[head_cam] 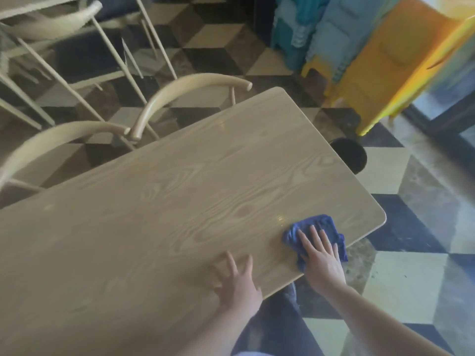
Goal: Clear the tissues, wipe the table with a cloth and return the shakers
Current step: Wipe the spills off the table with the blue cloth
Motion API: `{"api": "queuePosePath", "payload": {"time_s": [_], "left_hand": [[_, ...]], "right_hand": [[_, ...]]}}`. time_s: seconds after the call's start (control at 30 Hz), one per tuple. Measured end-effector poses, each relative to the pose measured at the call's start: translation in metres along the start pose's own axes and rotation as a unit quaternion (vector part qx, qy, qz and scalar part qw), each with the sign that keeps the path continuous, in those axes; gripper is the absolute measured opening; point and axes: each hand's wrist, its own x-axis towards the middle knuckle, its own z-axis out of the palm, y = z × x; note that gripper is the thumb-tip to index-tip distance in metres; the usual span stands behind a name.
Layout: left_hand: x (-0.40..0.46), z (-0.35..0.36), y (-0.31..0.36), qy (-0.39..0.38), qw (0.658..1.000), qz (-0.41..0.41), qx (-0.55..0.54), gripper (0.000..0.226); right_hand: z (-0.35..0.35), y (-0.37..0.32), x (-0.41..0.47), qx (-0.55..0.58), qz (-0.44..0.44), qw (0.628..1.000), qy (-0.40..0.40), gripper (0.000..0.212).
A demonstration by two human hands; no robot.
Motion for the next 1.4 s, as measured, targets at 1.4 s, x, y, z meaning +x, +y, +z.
{"api": "queuePosePath", "payload": {"time_s": [1.4], "left_hand": [[-0.096, 0.071, -0.007, 0.044, 0.959, -0.169, -0.224, 0.067]], "right_hand": [[-0.019, -0.012, -0.024, -0.039, -0.271, 0.951, -0.144, 0.05]]}}
